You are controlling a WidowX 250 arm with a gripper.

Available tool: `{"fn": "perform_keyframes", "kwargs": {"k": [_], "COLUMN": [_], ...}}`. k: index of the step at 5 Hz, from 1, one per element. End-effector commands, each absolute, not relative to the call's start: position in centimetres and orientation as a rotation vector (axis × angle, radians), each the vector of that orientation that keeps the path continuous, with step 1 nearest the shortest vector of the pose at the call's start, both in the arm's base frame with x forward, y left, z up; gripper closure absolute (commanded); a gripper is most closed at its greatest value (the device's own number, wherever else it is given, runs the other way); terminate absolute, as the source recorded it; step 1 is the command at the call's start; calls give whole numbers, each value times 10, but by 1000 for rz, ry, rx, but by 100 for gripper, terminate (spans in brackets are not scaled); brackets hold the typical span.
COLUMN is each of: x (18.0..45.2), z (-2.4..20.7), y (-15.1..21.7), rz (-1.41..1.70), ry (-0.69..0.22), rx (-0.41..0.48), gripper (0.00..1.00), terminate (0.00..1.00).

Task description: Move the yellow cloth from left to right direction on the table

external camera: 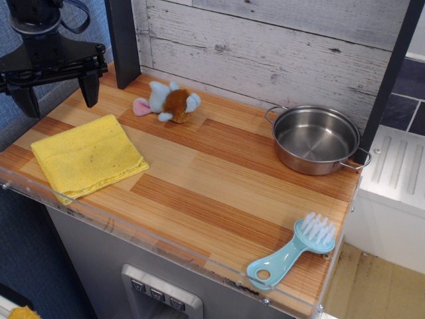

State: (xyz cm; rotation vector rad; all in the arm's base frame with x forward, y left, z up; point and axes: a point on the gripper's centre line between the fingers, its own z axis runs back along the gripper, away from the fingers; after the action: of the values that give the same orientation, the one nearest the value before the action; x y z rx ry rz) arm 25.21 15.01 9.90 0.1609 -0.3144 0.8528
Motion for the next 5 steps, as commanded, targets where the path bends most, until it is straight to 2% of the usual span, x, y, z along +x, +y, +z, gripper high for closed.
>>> {"fn": "perform_keyframes", "kwargs": {"k": [1, 5], "x": [252, 266], "z": [99, 62], "y": [150, 164], "rz": [853, 921], "ry": [-314, -295], "rx": [161, 81], "gripper": [0, 0], "terminate": [0, 0]}}
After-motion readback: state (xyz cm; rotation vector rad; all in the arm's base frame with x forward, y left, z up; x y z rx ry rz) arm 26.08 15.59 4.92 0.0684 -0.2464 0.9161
